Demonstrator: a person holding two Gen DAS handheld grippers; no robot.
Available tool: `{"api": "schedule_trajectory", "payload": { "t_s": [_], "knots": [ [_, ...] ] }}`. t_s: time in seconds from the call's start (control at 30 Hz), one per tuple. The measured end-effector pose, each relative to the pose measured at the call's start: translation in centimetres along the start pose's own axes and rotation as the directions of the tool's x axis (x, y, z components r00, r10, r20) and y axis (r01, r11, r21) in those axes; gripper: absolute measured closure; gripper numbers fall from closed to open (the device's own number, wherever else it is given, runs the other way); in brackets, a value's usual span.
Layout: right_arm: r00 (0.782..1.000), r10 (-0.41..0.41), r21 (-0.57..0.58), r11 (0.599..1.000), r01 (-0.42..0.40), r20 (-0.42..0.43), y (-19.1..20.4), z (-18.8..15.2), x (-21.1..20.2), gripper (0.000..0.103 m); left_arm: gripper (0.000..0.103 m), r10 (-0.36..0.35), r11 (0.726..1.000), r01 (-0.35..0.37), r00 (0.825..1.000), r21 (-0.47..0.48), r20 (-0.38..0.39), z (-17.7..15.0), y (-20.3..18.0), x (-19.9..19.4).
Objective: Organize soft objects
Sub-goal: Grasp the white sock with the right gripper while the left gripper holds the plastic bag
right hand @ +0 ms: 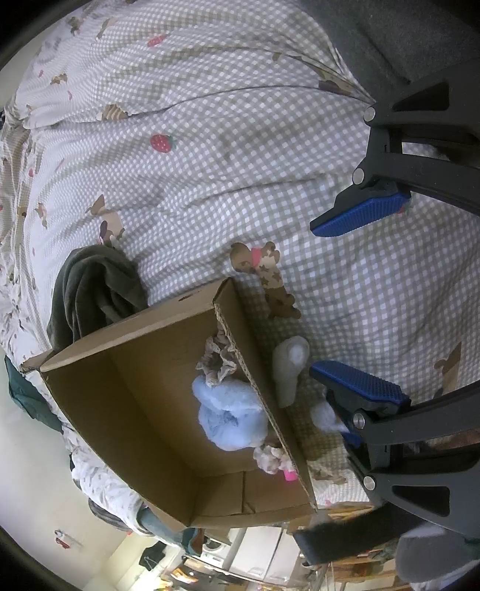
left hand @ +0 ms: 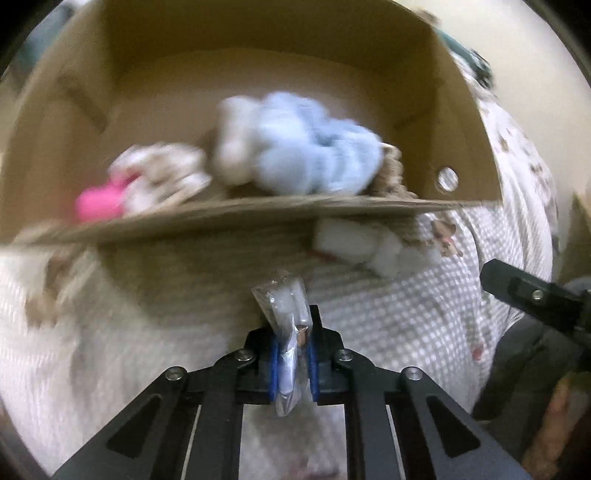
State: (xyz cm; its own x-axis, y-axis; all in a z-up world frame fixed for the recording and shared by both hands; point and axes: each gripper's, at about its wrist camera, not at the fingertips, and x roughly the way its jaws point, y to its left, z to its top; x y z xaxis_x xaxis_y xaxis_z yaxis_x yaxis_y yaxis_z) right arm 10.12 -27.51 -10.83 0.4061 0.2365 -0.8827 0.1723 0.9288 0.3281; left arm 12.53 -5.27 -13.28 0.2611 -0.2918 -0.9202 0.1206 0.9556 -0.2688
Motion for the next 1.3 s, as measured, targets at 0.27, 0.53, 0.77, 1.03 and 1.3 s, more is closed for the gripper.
{"api": "schedule_trajectory", "payload": {
  "t_s": [0.27,0.53,0.77,1.03,1.3],
  "knots": [
    [0.997,0.018,-0.005,1.000,-0.019,-0.073,0.5,0.2,2.2,0.030,0.092,0.077,0.997,-0.076,0.996,-0.022,0.053,-2.0,1.0,-7.0],
    [0.999,-0.012,-0.137,0.991,0.007,-0.030,3.8,0.2,4.1,0.042,0.092,0.128,0.992,-0.129,0.983,0.002,0.130,-3.2,0.6,-8.3],
    [0.999,-0.022,-0.195,0.981,0.016,-0.026,6.1,0.3,5.7,0.068,0.092,0.132,0.991,-0.129,0.982,-0.031,0.131,-2.6,1.2,-7.7],
    [0.999,0.018,-0.225,0.974,-0.025,-0.033,6.7,0.9,5.3,0.093,0.092,0.146,0.988,-0.137,0.977,-0.069,0.155,-2.4,1.7,-7.9],
    [0.999,0.047,-0.283,0.958,-0.047,-0.006,7.8,0.1,4.1,0.094,0.092,0.177,0.983,-0.166,0.972,-0.081,0.156,-2.5,2.2,-7.8]
  ]
}}
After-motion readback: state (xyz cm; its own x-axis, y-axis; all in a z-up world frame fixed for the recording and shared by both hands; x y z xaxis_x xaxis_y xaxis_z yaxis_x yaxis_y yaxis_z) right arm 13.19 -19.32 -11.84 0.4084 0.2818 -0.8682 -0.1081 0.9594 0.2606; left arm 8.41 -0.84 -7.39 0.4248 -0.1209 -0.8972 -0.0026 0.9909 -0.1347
